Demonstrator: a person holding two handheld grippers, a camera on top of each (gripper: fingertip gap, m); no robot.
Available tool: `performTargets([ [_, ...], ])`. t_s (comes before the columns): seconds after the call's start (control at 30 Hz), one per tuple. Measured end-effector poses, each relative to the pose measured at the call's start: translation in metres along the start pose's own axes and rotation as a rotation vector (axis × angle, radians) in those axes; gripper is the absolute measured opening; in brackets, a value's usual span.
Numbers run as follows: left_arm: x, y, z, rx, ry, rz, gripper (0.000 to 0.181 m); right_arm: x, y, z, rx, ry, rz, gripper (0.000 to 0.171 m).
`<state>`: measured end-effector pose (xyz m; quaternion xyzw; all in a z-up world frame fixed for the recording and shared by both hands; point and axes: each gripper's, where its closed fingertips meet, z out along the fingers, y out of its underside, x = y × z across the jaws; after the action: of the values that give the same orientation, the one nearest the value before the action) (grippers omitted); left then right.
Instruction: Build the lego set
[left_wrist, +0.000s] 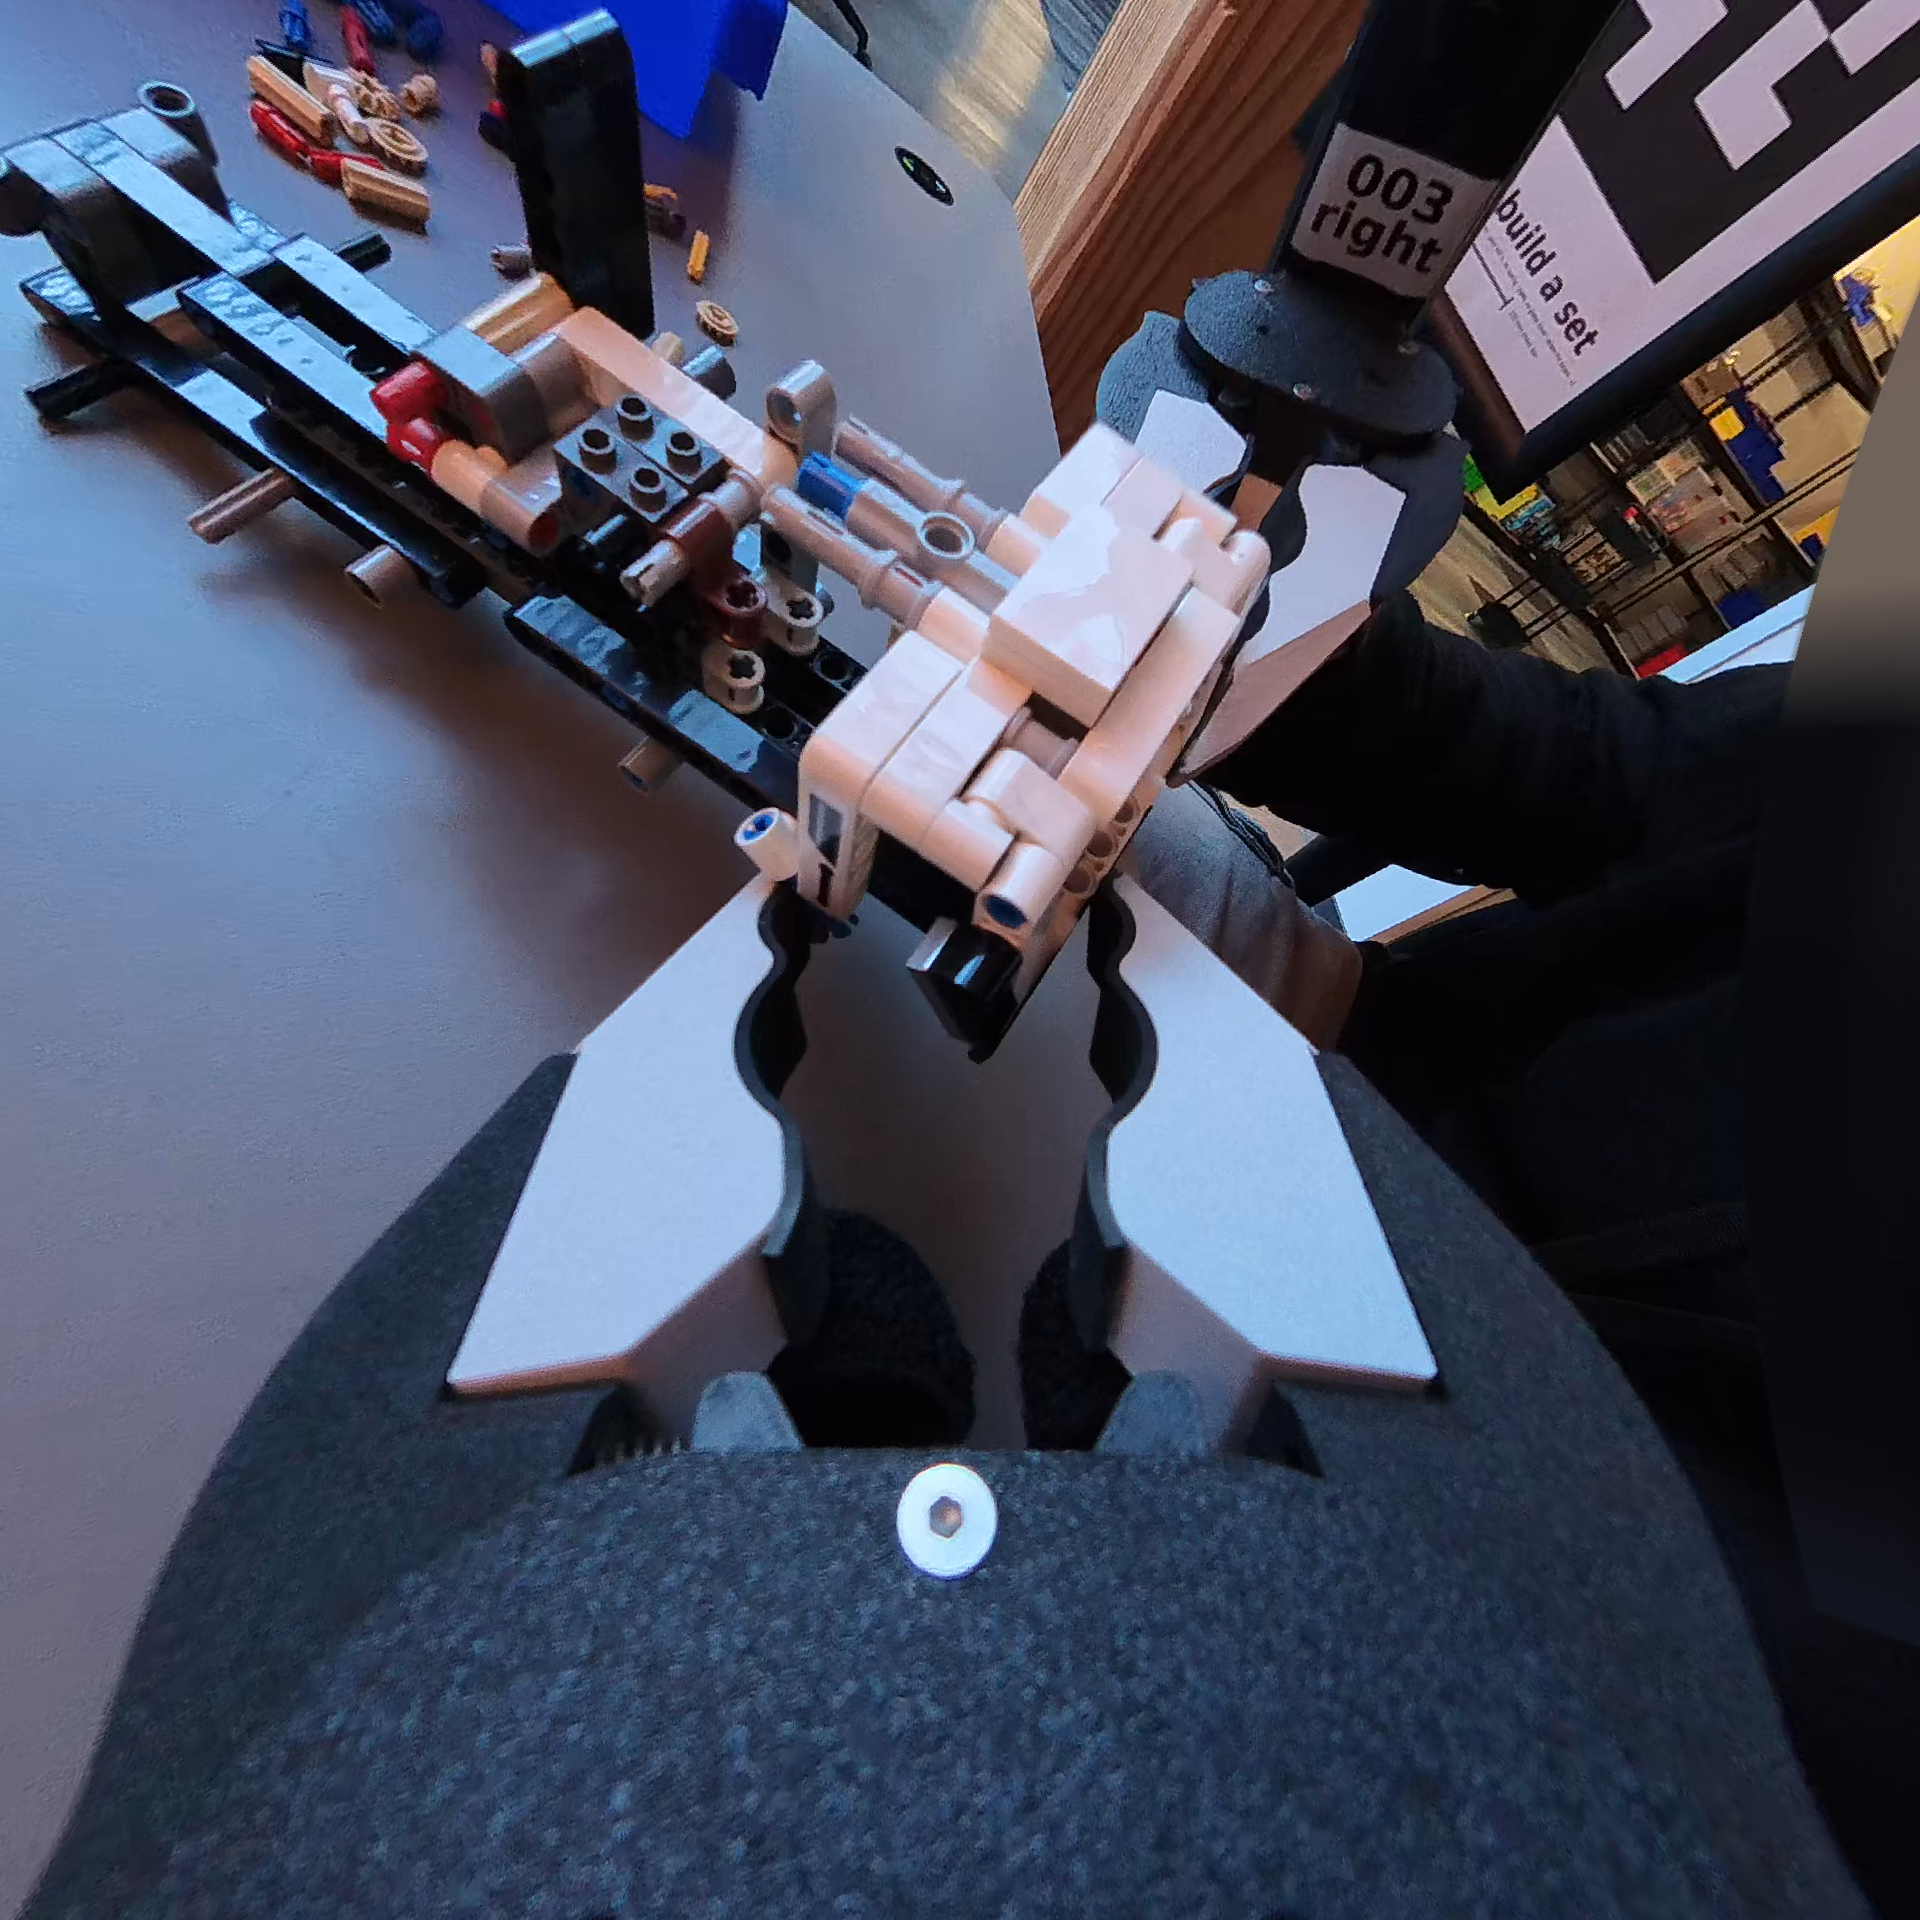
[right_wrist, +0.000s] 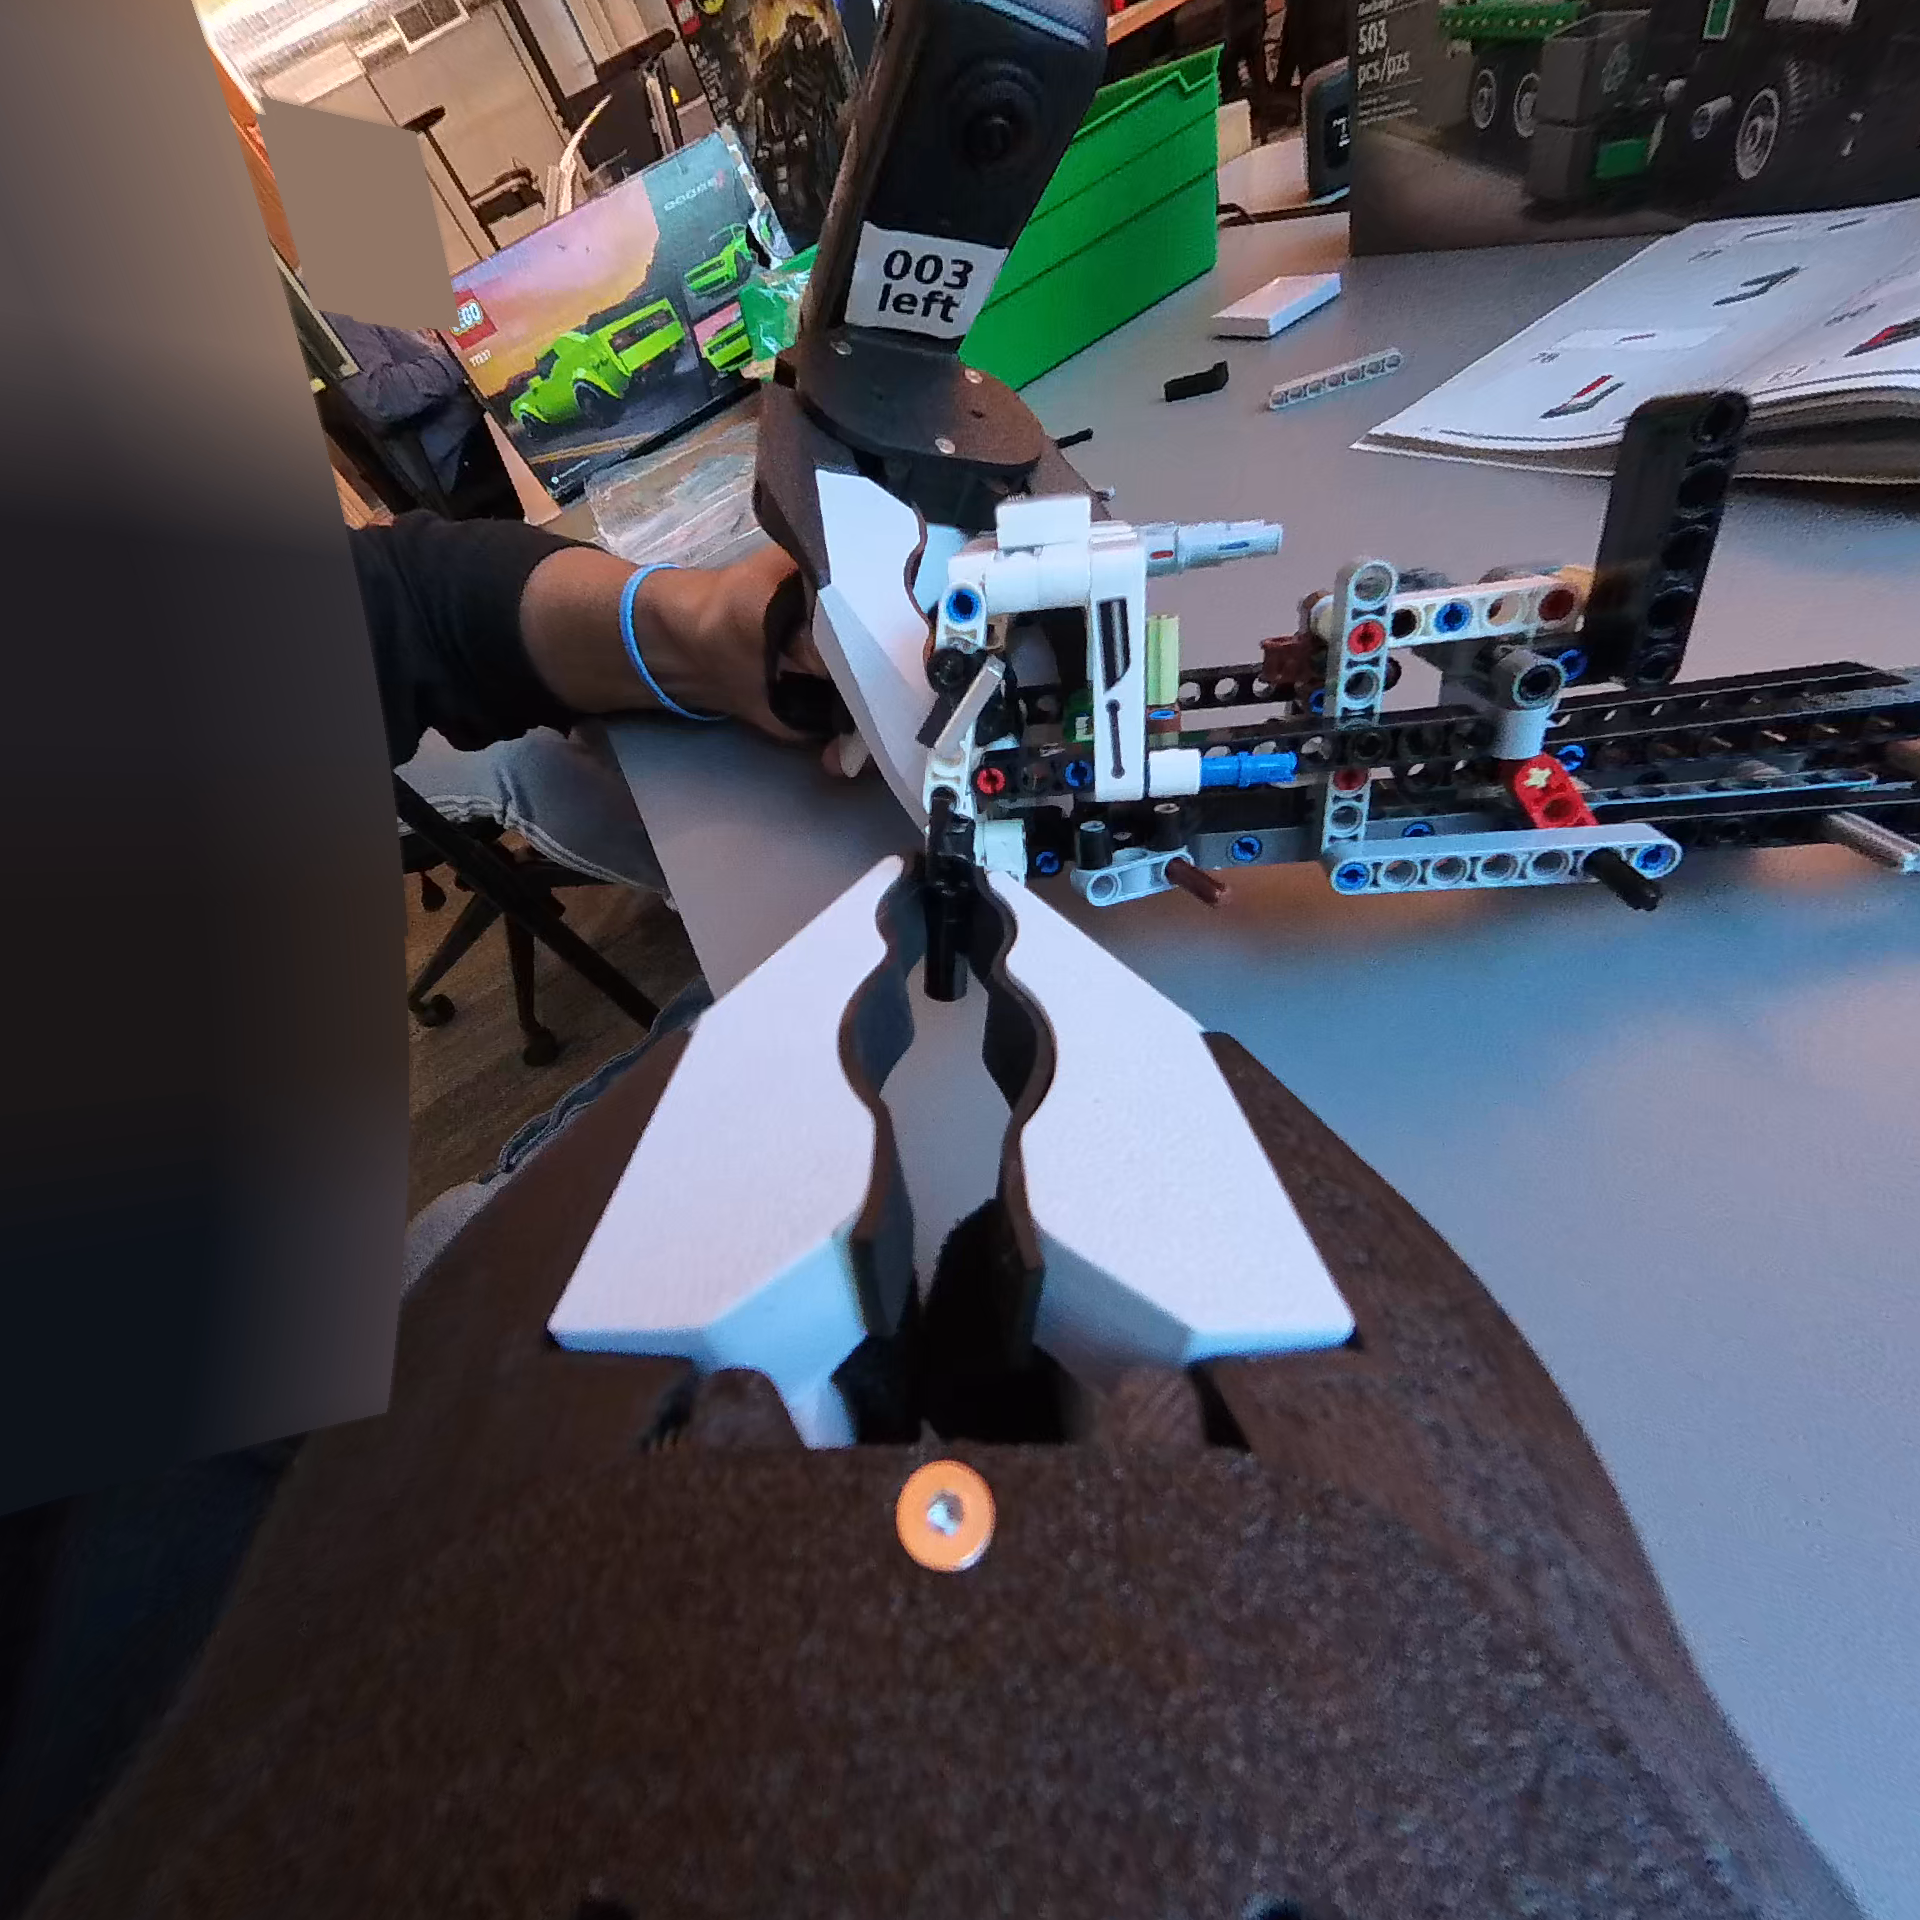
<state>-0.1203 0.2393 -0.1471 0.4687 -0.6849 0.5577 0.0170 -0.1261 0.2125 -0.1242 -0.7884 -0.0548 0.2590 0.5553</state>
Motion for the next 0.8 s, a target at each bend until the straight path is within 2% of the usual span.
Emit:
performTargets([
  [0.57, -0.007, 0.0008, 0.0014, -0.019, -0.059, 0.026, 0.055, 0.0052, 0.0054, 0.001, -0.046, 0.054, -0.052, 0.006],
  [0.8, -0.007, 0.0003, 0.0016, -0.024, -0.043, 0.013, 0.055, 0.0056, 0.0005, -0.001, -0.007, 0.066, -0.091, 0.008],
])
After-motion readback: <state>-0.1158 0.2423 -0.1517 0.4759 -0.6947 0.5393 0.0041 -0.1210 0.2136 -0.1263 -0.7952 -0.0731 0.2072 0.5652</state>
